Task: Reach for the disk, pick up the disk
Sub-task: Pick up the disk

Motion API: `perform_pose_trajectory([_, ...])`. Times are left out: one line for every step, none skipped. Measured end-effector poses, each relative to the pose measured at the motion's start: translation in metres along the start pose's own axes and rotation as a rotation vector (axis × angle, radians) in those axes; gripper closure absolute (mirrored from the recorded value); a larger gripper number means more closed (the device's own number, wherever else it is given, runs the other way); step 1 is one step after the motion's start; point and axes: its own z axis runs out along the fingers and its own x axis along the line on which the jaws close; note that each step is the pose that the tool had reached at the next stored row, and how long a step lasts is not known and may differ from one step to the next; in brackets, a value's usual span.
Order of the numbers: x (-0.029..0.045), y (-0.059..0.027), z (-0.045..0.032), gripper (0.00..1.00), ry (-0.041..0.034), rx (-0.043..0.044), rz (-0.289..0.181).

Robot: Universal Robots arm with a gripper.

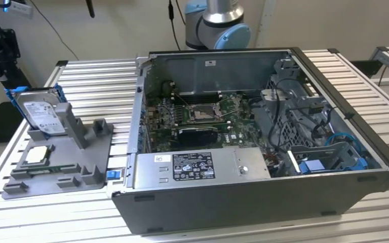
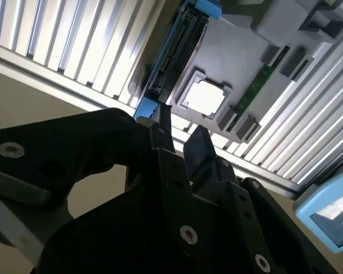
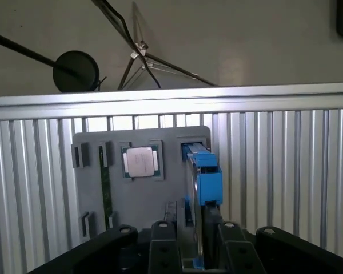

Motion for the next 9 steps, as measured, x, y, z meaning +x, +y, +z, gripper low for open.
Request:
perform_pose_trajectory([0.0000, 0.0000, 0.0000, 0.00, 0.0002, -0.0001, 0.000])
perform_pose_trajectory([0.0000, 0.0000, 0.0000, 0.00, 0.0002, 0.0000, 0.000])
perform_pose_trajectory([0.0000, -0.0001, -0.0002, 0.00, 0.0004, -0.0002, 0.000])
perform_pose_trajectory([0.0000, -0.0001, -0.0001, 0.00, 0.0005, -0.0001, 0.000])
perform_pose_trajectory([0.0000, -0.0001, -0.0001, 0.00, 0.0006, -0.0001, 0.000])
perform_pose_trajectory([0.0000, 0.0000, -0.0001, 0.00, 0.0007, -0.0001, 0.000])
perform_pose_trajectory([0.0000, 0.0000, -0.0001, 0.00, 0.0008, -0.0001, 0.000])
perform_pose_trajectory([0.0000, 0.0000, 0.0000, 0.00, 0.0008, 0.0000, 0.000])
perform_pose_trajectory([0.0000, 0.0000, 0.0000, 0.00, 0.0009, 0.0000, 0.000])
